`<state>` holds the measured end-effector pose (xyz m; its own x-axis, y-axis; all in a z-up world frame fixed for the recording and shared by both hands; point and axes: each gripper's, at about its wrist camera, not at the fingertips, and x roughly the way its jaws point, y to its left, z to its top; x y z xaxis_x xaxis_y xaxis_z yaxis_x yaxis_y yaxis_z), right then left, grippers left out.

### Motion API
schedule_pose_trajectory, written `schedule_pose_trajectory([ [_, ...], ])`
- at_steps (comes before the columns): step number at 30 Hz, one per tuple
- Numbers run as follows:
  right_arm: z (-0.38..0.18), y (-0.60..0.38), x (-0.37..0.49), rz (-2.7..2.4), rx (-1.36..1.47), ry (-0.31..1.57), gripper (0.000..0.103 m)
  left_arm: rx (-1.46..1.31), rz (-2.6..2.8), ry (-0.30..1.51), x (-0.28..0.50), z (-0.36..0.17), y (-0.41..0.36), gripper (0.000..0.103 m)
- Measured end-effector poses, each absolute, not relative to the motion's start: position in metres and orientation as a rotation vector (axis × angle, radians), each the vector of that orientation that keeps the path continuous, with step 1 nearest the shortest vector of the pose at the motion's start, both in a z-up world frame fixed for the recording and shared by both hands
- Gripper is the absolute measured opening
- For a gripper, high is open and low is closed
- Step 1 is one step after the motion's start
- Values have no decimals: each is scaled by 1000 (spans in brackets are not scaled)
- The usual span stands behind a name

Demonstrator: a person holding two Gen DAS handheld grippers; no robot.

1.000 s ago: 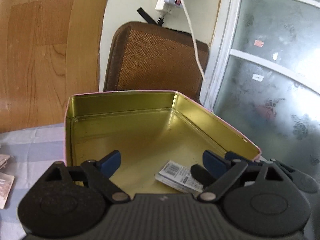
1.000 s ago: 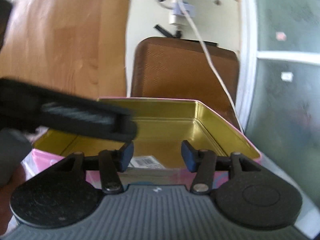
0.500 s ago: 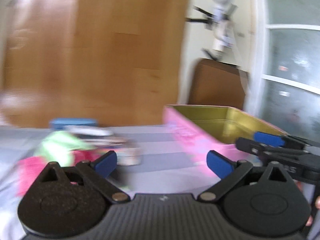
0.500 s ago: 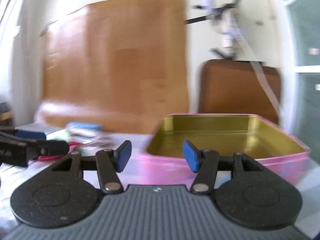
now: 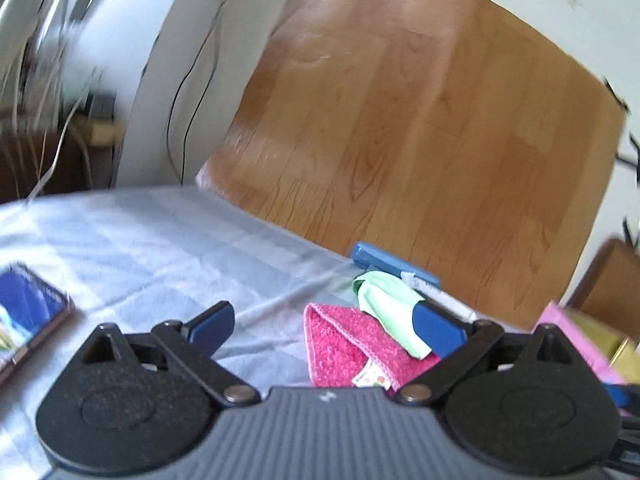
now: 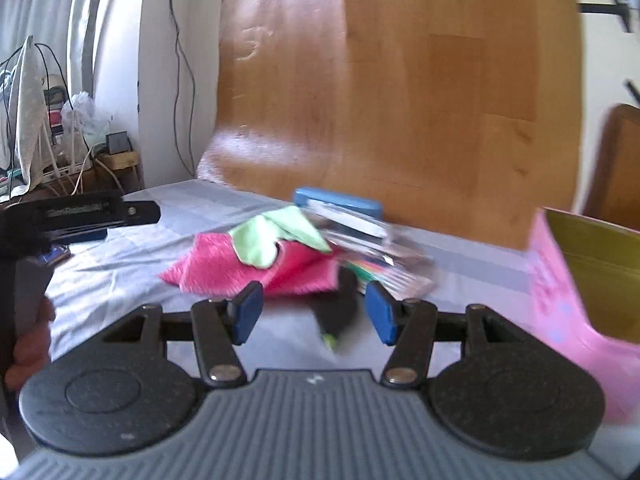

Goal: Organize soft objects
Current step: 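Move the left tool to the pink towel and grasp its edge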

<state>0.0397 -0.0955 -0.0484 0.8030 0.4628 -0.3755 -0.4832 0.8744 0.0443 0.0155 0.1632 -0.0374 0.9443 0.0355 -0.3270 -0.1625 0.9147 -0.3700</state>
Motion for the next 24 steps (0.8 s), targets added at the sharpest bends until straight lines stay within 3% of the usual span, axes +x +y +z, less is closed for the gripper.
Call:
schedule_pose_trajectory([
  [6, -58, -48, 91, 504, -87, 465, 57, -476, 81, 335, 16, -40, 175, 99],
  [7, -62, -43, 96, 497, -103, 484, 51, -467, 81, 333, 15, -39, 174, 99],
  [8, -66, -37, 104, 495, -115, 513, 23, -455, 82, 332, 13, -40, 172, 99],
  [9, -70, -35, 110, 495, -111, 545, 6, -444, 82, 331, 14, -41, 171, 99],
  [24, -57, -174, -23, 398, 24, 396, 5, -347, 26, 328, 9, -34, 150, 100],
])
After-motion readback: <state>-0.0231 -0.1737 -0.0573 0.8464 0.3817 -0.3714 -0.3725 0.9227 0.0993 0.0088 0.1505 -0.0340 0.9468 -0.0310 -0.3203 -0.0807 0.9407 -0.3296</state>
